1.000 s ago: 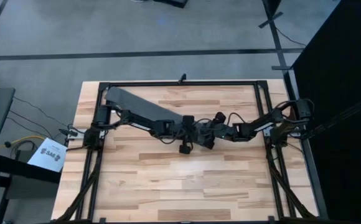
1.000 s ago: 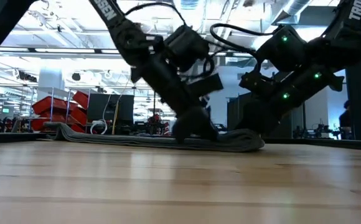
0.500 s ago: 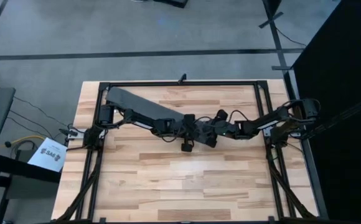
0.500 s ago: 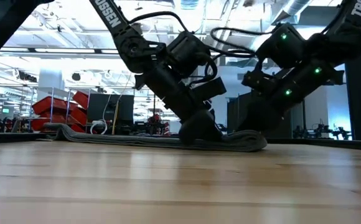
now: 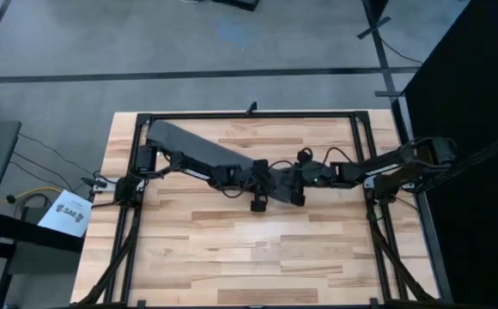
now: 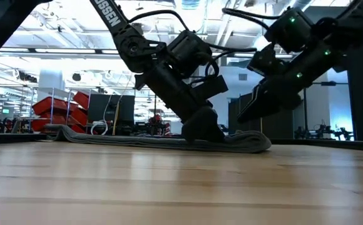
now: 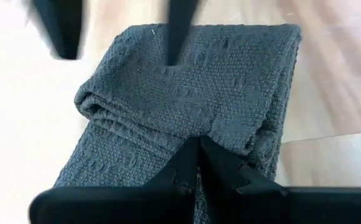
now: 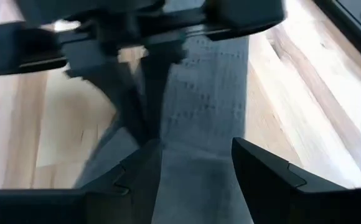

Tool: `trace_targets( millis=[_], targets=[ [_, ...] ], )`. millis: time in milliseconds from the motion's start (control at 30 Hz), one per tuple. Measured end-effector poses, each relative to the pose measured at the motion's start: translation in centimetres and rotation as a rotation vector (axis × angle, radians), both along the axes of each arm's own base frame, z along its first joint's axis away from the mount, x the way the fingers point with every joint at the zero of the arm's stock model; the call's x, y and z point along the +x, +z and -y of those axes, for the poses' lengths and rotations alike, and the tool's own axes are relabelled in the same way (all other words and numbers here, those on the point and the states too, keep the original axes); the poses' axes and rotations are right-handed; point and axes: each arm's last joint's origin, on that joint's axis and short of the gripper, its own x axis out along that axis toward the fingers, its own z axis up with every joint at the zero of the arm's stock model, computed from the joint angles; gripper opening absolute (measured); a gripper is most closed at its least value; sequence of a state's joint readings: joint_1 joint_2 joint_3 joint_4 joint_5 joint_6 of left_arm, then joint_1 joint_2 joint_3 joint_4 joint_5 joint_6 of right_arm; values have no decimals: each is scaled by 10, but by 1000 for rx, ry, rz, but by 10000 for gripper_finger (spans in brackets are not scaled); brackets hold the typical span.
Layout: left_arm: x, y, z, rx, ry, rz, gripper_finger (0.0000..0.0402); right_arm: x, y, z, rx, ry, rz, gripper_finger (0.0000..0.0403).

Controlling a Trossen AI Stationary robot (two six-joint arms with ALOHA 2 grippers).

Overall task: Roll towel
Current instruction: Roll the gray towel

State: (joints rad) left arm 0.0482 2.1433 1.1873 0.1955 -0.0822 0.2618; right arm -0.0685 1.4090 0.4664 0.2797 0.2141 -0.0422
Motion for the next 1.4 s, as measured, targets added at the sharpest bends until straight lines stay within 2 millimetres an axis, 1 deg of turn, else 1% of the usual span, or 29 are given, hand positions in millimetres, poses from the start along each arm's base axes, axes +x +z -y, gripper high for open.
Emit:
trace_targets(
  millis=[67, 133, 200, 433, 600, 833, 967, 1167, 1400],
  targets=[
    [0, 0, 3, -3, -5, 1, 6, 0, -4, 7, 50, 22, -9, 182],
    [0, 0, 6, -4, -9, 0, 6, 3, -12, 14, 130, 62, -11, 182],
    [0, 0, 7, -11, -6, -1, 6, 4, -20, 20, 166, 68, -35, 182],
    [0, -1, 11, -26, 8, -4, 6, 6, -36, 28, 146, 19, -71, 182],
    [0, -1, 13, -33, 17, -3, 6, 6, -37, 29, 98, -33, -78, 182],
    [-1, -1, 14, -42, 30, -10, 6, 6, -38, 29, 93, -48, -82, 179],
    [-3, 7, 15, -32, 32, -25, 6, 6, -38, 29, 88, -48, -84, 174],
    [-11, 26, 16, -26, 23, -53, 6, 6, -39, 29, 83, -55, -89, 170],
    [-13, 28, 15, -13, 34, -71, 6, 7, -38, 25, 63, -27, -82, 170]
  ],
)
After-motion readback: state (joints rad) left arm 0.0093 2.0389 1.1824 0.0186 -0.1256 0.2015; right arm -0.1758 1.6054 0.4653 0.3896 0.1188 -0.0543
